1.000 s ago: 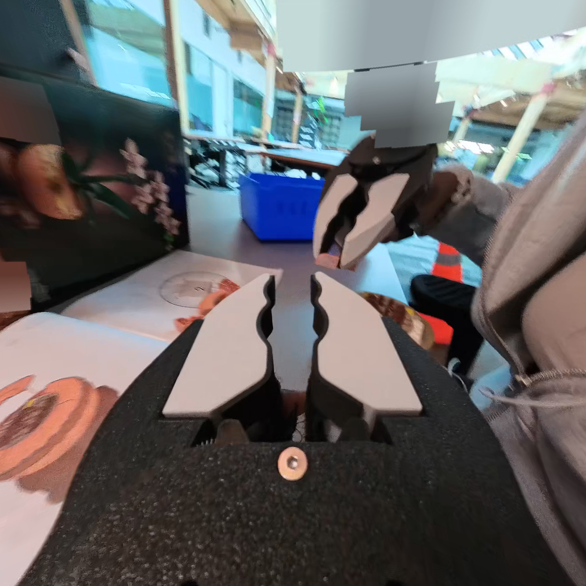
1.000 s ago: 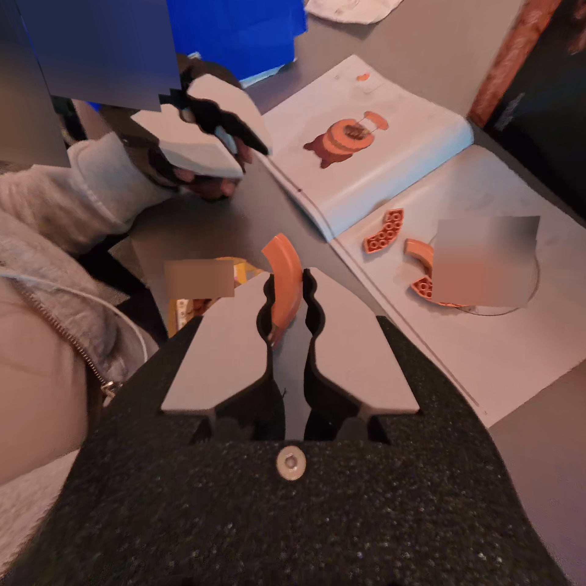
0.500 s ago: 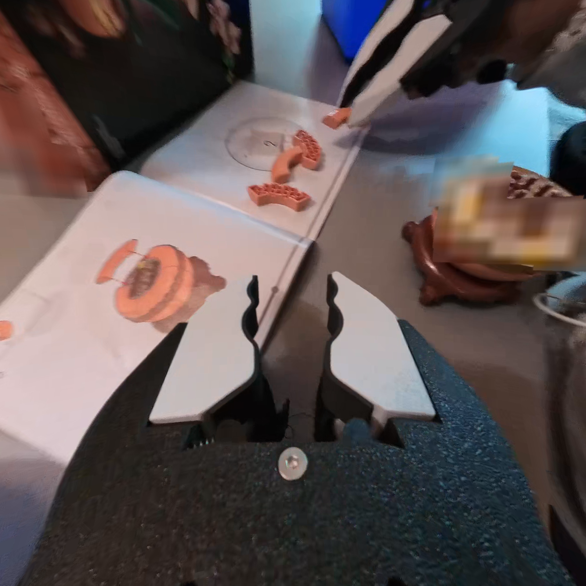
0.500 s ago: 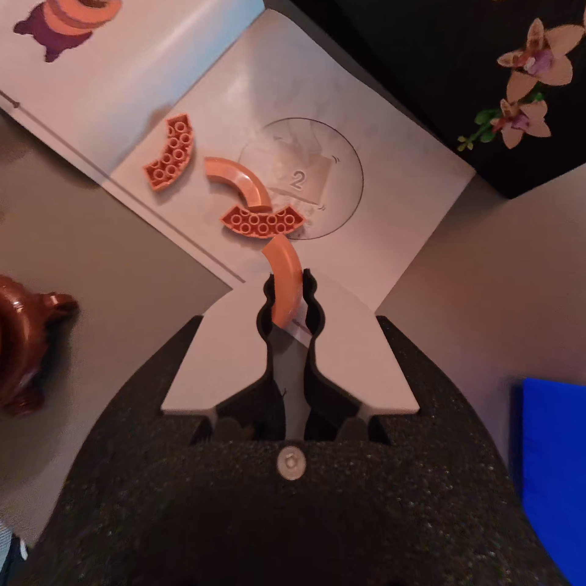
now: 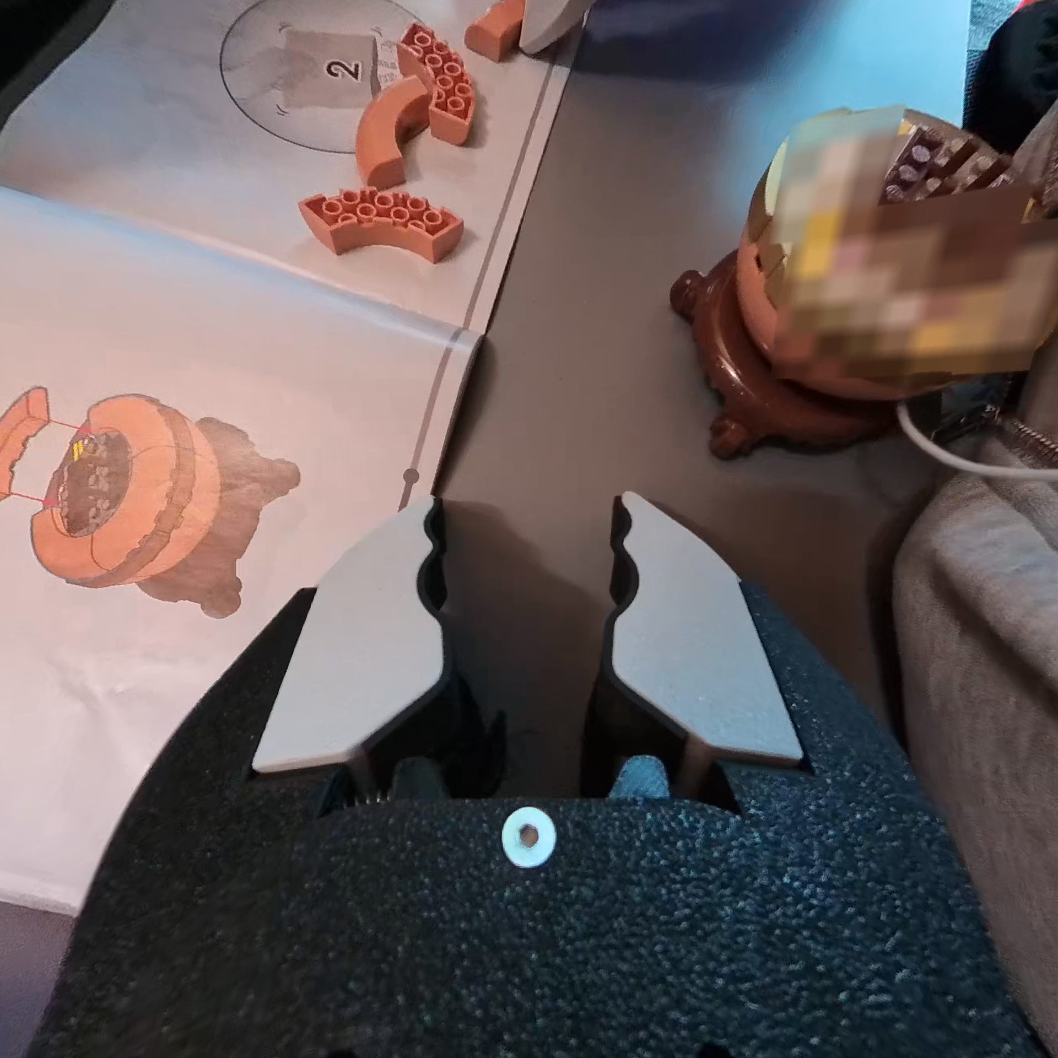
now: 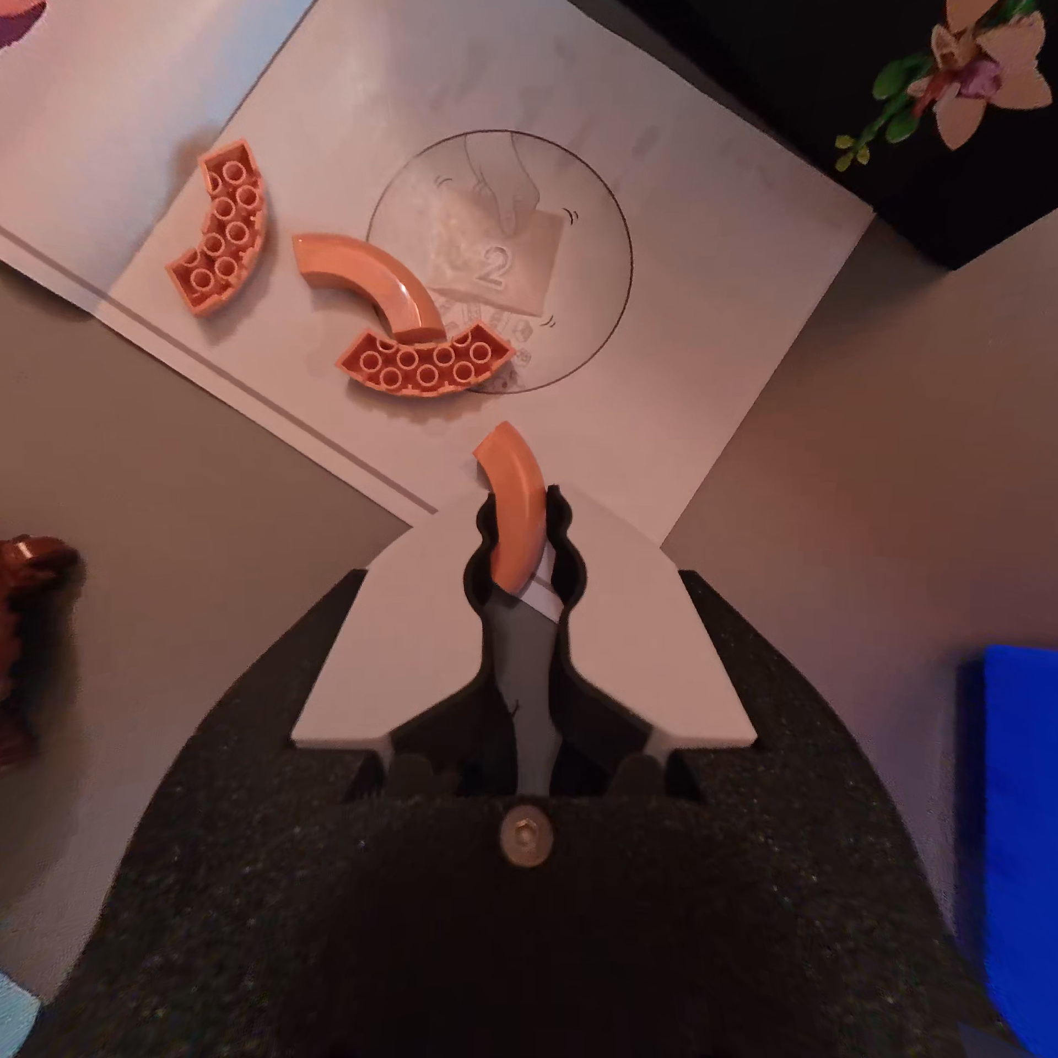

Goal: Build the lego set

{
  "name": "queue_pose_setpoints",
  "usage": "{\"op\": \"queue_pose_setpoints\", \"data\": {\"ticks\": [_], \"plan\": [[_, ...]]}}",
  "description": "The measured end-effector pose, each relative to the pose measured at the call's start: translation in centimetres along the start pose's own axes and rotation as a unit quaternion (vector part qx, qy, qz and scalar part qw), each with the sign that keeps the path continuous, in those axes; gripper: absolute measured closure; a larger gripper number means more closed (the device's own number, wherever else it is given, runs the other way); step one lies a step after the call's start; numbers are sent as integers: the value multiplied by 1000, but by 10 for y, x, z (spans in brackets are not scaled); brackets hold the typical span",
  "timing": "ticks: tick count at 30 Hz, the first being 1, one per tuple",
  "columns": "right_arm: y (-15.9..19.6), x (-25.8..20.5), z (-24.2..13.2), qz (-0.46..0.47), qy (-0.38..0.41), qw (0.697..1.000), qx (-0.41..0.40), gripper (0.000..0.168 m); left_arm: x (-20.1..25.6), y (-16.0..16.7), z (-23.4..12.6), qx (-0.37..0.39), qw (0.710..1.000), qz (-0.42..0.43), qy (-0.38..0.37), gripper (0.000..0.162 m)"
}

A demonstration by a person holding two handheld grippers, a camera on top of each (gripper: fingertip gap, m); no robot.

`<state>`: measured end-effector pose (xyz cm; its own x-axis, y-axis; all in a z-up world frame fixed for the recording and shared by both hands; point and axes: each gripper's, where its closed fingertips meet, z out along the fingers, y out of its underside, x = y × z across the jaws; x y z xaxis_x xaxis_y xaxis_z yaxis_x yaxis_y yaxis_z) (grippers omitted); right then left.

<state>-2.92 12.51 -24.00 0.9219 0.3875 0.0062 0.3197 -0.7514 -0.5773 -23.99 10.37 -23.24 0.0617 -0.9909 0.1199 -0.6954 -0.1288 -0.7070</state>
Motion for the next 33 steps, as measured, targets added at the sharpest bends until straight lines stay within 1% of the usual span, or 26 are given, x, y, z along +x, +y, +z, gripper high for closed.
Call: {"op": "queue_pose_setpoints", "data": {"ticks": [17,21,33], "plan": [[0,-1,1,16,-9,1000,-19,152,9,3,-1,3,999,-21,26,109],[0,-1,1,14,-6,1000,-25,152,10,2,-1,6,999,-24,31,107],[0,-1,1,13,4,1000,-25,152,13,3,-2,7,999,-29,39,109]]}}
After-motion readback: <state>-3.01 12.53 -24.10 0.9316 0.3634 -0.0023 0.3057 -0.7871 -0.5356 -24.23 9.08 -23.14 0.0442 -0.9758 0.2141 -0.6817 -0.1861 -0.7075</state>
